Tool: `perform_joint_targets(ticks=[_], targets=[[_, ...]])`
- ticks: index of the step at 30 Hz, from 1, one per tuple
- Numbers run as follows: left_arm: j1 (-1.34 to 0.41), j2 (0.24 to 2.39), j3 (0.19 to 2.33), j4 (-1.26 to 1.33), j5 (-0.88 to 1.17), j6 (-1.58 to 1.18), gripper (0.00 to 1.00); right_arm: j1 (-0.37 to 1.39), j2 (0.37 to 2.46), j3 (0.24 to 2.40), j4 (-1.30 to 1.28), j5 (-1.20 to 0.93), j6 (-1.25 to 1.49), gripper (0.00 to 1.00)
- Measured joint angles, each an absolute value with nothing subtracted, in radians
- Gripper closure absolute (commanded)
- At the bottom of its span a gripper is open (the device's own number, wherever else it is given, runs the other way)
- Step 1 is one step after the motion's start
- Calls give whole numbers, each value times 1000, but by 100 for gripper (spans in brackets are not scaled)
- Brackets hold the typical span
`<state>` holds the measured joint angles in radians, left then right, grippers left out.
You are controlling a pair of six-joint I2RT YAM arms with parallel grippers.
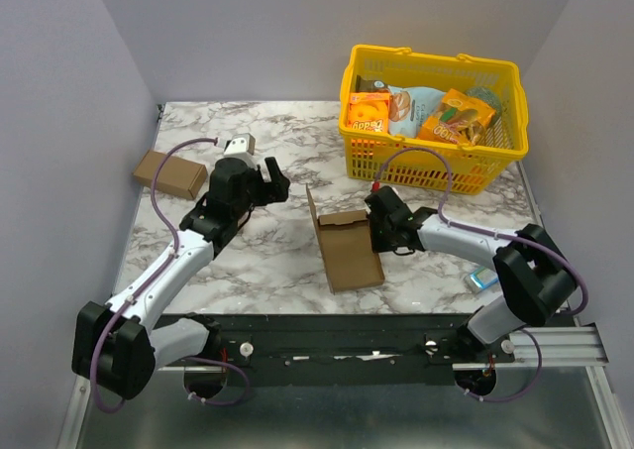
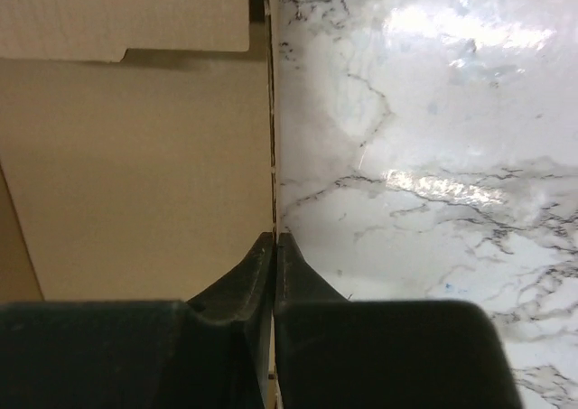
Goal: Fold the paper box
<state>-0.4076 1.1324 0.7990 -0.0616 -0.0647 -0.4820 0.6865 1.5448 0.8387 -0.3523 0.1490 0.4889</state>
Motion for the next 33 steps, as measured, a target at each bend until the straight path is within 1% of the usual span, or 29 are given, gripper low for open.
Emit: perform_joint_targets(ticks=[4,7,14,17,21,23,27,33], targets=[[-407,1099,915,-194,1,-454,4,686,1540,878,-369,178,422,98],[-407,1092,1021,-283,74,-408,4,686,1502,901,-372,199,349,98],[-407,1098,1234,-458,214,-244,5,689,1301,942,-353,208,99,98],[-407,1122,1287,-485,273,-179,9,699,1227,960,-340,185,-5,99],[-407,1156,1298,-506,335,-120,18,741,1138,976,-347,162,-116,99],[-408,1172,1298,-511,367,-97,20,762,1120,994,-361,159,-150,99],[-429,1184,1277,-503,414,-53,20,809,1118,1026,-410,162,-186,99],[-518,1187,1207,-490,440,12,23,865,1133,1031,-475,179,-205,99]])
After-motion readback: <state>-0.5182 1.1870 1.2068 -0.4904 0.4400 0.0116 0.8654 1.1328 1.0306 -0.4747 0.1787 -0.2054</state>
